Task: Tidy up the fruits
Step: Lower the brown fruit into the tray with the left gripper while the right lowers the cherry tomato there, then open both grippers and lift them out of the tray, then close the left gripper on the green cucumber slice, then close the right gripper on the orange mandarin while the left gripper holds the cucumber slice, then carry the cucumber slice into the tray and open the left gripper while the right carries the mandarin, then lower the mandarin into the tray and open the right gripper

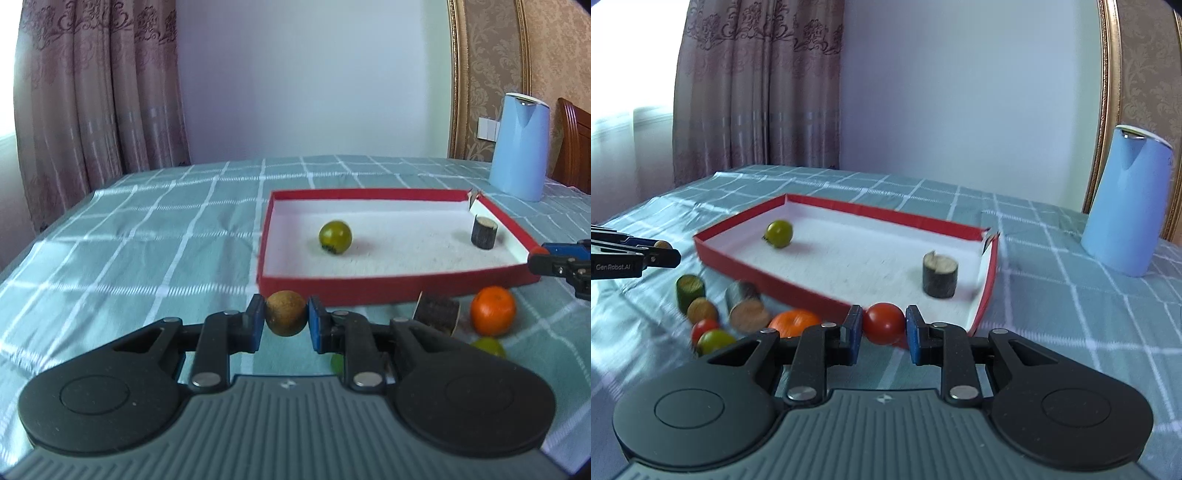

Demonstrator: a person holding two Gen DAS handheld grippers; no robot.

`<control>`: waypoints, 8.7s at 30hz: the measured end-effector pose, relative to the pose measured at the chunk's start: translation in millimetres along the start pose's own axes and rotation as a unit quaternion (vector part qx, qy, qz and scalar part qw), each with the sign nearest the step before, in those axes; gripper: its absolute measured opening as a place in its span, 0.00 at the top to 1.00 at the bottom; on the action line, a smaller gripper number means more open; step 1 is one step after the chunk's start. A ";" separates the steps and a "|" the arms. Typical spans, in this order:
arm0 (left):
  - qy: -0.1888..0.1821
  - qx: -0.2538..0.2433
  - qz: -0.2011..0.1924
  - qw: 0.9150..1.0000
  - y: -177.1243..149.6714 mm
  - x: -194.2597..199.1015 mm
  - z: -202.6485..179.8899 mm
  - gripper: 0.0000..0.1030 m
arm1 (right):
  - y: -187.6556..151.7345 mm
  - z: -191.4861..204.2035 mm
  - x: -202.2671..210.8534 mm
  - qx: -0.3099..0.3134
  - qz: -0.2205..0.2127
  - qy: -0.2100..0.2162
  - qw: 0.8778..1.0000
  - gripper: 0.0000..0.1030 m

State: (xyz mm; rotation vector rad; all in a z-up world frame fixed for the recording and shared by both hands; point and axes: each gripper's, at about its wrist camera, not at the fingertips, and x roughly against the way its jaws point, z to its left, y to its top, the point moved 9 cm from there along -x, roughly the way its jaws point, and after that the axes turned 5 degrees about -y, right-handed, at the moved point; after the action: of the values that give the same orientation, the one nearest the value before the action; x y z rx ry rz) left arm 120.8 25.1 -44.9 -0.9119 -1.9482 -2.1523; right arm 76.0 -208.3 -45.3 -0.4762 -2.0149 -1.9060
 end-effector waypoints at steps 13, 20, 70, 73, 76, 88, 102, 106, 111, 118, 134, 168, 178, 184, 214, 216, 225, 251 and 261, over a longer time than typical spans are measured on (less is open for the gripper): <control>-0.010 0.001 0.005 1.000 34.5 -41.3 -23.5 0.79 | 23.5 -14.4 -38.7 -0.021 0.015 -0.026 0.999 0.76; -0.002 0.009 0.037 0.999 35.9 -75.2 -22.8 0.78 | 25.8 -9.6 -63.4 -0.022 0.039 -0.021 0.999 0.76; -0.015 0.016 -0.007 1.000 13.6 -42.3 -19.1 0.01 | 26.5 -23.7 -46.8 -0.108 -0.008 -0.030 0.994 0.20; -0.034 0.034 -0.014 0.999 5.2 -23.5 -14.7 0.00 | 24.1 -32.6 -36.5 -0.133 -0.017 -0.026 0.991 0.20; -0.041 0.040 -0.012 0.998 -6.6 -9.9 -12.2 0.00 | 21.2 -31.9 -30.4 -0.137 -0.021 -0.017 0.990 0.20; -0.032 0.093 0.055 0.994 -19.0 -23.9 1.8 0.00 | 15.4 -12.2 -25.2 -0.082 -0.029 -0.034 0.996 0.20; 0.022 0.127 0.128 0.983 -18.4 -42.4 -11.4 0.01 | 14.1 -9.1 -25.0 -0.075 -0.026 -0.033 0.996 0.20; 0.039 0.125 0.122 0.984 -23.5 -31.0 -3.9 0.01 | 13.5 -7.5 -24.4 -0.075 -0.024 -0.029 0.996 0.20; 0.009 0.145 0.128 0.981 -24.2 -21.0 7.1 0.08 | 13.3 -3.7 -25.1 -0.063 -0.020 -0.029 0.997 0.20; 0.007 0.066 0.109 0.992 -24.2 -24.6 -21.7 0.36 | 5.6 -0.1 -19.4 -0.066 -0.010 -0.015 0.998 0.20; -0.066 0.059 0.051 0.995 -27.3 -19.3 -28.6 0.70 | -8.5 14.3 -5.8 -0.029 -0.009 -0.002 1.000 0.26; -0.063 0.056 0.050 0.995 -28.3 -19.1 -29.6 0.69 | -23.8 51.9 -25.0 -0.021 0.066 0.086 0.994 0.59; -0.031 0.029 0.048 0.998 -26.8 -14.3 -35.0 0.71 | -10.2 36.8 -10.4 -0.041 0.013 0.060 0.997 0.59; -0.018 0.009 0.034 0.999 -19.2 -7.7 -37.3 0.71 | 2.0 24.0 -6.5 -0.058 0.001 0.054 0.997 0.59; -0.030 0.025 0.063 0.997 38.1 -91.1 -51.1 0.71 | 42.4 24.3 -97.2 -0.018 0.038 -0.002 0.999 0.59; -0.024 0.024 0.068 0.997 37.7 -97.6 -50.6 0.71 | 41.9 26.2 -108.0 -0.015 0.048 -0.003 0.999 0.59; -0.019 0.026 0.080 0.996 38.5 -116.7 -46.7 0.71 | 39.6 29.6 -137.8 -0.010 0.072 -0.013 0.997 0.59; -0.001 0.050 0.073 0.996 34.6 -121.2 -30.7 0.18 | 37.7 19.3 -136.4 -0.038 0.080 -0.003 0.996 0.53; -0.010 0.044 0.029 0.999 34.9 -91.3 -29.1 0.02 | 43.0 9.2 -112.1 -0.068 0.044 0.009 0.997 0.34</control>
State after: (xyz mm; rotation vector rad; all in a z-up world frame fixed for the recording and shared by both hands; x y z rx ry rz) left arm 200.6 -36.8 -58.8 -0.9663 -1.9819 -2.0171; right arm 195.4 -199.0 -58.3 -0.5703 -1.8281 -1.9944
